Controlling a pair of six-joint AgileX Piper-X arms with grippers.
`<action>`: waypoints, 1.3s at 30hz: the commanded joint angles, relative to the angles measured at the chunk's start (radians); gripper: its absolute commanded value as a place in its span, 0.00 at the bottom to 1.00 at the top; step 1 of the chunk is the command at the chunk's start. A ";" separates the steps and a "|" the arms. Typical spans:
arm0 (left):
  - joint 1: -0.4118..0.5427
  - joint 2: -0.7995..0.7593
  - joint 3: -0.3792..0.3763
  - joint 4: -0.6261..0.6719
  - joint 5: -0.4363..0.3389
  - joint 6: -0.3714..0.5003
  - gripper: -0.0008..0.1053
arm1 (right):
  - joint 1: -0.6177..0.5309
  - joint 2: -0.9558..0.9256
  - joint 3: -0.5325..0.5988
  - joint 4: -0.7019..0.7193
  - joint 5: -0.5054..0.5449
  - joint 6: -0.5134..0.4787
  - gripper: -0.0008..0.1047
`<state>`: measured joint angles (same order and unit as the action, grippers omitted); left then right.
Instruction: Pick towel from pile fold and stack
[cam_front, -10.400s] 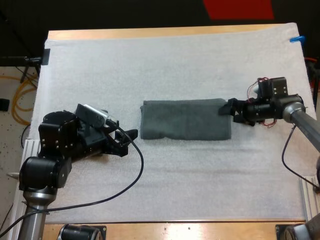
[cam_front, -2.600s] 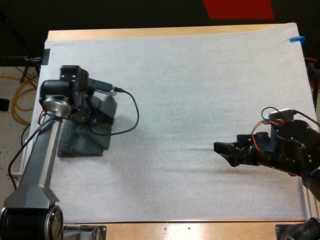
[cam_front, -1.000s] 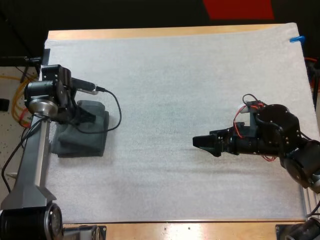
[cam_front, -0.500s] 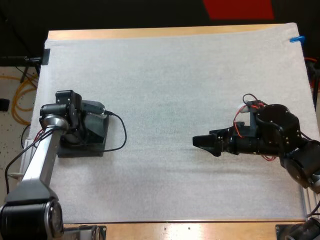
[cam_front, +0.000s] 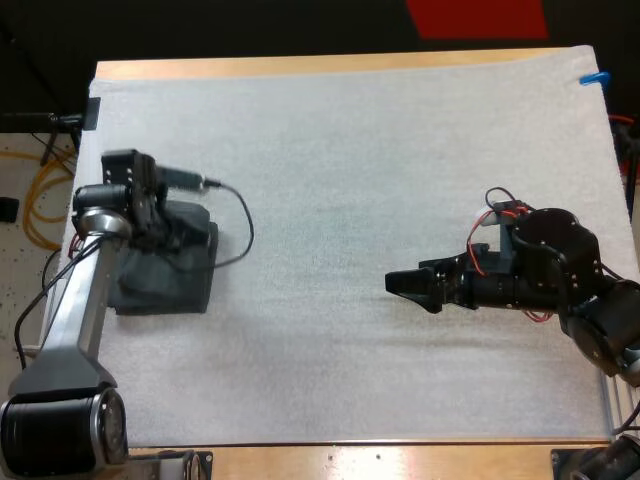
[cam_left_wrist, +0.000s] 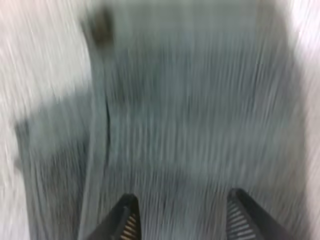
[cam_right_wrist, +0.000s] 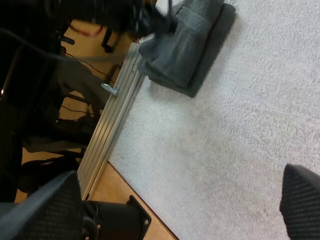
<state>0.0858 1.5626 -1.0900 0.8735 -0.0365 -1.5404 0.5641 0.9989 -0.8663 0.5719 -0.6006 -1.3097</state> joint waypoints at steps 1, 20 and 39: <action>0.000 -0.002 -0.011 -0.043 0.053 -0.034 0.37 | 0.001 -0.003 -0.003 -0.014 -0.006 -0.001 0.75; 0.000 0.006 -0.071 0.004 0.054 -0.049 0.37 | 0.001 -0.003 -0.003 -0.014 -0.006 -0.001 0.75; 0.000 -0.449 -0.068 0.039 0.269 -0.036 0.37 | -0.272 0.067 -0.003 -0.038 0.047 -0.127 0.75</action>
<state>0.0858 1.1227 -1.1552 0.8993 0.2191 -1.5811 0.3083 1.0698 -0.8657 0.5485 -0.5445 -1.4134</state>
